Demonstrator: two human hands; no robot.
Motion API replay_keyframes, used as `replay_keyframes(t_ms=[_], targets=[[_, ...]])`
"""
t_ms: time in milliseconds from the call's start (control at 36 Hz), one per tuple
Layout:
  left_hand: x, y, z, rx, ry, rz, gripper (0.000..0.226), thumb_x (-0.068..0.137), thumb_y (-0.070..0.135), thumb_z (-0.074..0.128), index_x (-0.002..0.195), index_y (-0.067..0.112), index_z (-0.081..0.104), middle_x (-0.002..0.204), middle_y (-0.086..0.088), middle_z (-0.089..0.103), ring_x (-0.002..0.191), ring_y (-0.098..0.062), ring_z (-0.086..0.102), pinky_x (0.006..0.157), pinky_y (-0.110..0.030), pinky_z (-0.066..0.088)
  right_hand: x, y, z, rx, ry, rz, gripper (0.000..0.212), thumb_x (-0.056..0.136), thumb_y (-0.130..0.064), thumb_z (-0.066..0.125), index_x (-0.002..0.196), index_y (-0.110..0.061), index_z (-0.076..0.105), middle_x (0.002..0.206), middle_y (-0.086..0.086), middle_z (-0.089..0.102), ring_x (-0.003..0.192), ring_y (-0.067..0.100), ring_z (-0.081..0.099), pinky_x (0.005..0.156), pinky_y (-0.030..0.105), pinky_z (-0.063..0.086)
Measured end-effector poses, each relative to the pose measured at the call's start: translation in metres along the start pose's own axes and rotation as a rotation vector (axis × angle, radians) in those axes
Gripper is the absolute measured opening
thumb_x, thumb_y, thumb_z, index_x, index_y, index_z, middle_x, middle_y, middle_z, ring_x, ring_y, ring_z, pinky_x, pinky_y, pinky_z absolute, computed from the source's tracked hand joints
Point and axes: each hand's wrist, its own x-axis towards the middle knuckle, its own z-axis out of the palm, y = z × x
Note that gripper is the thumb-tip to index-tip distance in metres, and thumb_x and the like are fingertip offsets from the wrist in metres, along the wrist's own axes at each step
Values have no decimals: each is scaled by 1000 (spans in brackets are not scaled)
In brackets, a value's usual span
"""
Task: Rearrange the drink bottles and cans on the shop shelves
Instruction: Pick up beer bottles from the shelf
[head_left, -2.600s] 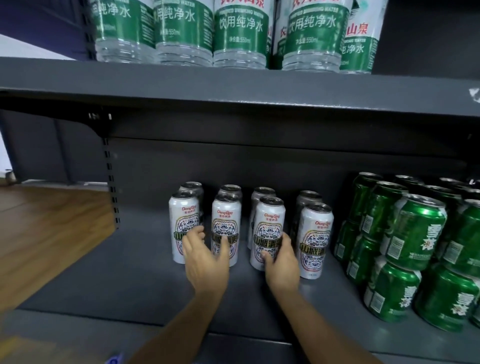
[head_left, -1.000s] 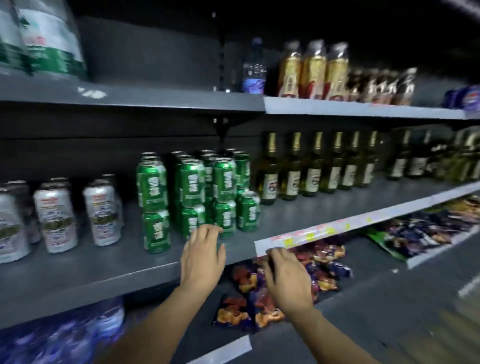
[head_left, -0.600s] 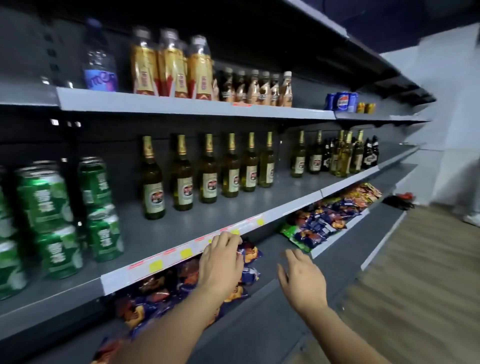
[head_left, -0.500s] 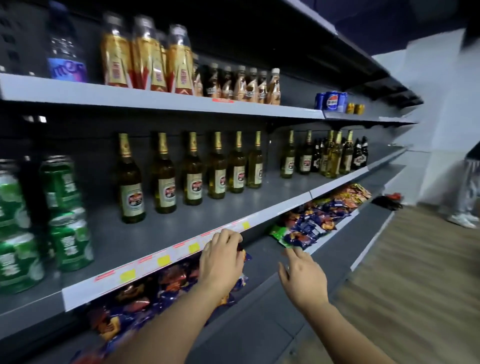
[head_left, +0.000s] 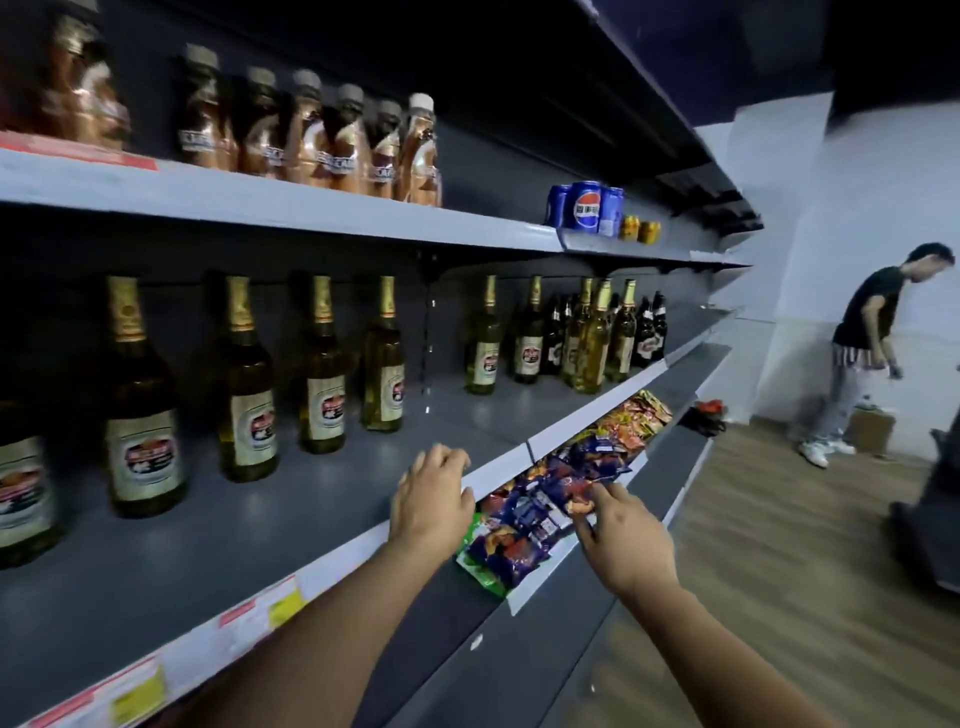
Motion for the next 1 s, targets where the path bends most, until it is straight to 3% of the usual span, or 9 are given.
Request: replay_keyframes(t_ms=[139, 306, 417, 583, 806, 1000], targets=[[59, 30, 56, 15, -4, 19, 24, 95, 29, 49, 118, 24, 49, 121, 6, 46, 114, -16, 43, 95, -30, 38, 65, 61, 23, -19, 6, 25, 32, 100, -38, 33, 122, -21, 48, 117, 0, 53, 107, 21, 54, 70, 30, 40], [122, 60, 113, 10, 26, -105, 22, 93, 29, 52, 115, 27, 50, 121, 9, 46, 114, -14, 43, 94, -29, 38, 151, 127, 50, -34, -28, -53, 33, 100, -39, 37, 124, -19, 47, 119, 0, 51, 108, 22, 53, 67, 29, 41], [163, 71, 135, 23, 47, -219, 24, 93, 29, 53, 116, 27, 51, 123, 8, 47, 117, -14, 43, 95, -30, 41, 209, 152, 68, 4, -40, -142, 36, 99, -39, 37, 128, -19, 47, 121, 1, 53, 110, 22, 53, 79, 32, 47], [219, 69, 161, 67, 76, -333, 30, 92, 30, 55, 120, 26, 49, 125, 6, 46, 120, -14, 42, 95, -30, 42, 291, 166, 99, 16, -72, -209, 41, 99, -42, 38, 133, -20, 41, 127, 2, 51, 117, 23, 50, 81, 33, 46], [303, 42, 201, -112, 198, -540, 60, 85, 30, 69, 134, 23, 36, 130, -3, 40, 121, -24, 43, 85, -39, 48, 387, 150, 145, 106, -88, -233, 49, 97, -47, 43, 135, -18, 35, 128, 4, 49, 121, 24, 47, 88, 36, 48], [392, 13, 226, -338, 356, -717, 94, 73, 29, 81, 145, 11, 23, 141, -17, 32, 130, -34, 35, 98, -46, 40, 466, 130, 186, 267, -105, -105, 69, 92, -52, 52, 144, -17, 24, 137, 5, 45, 126, 23, 45, 91, 38, 48]])
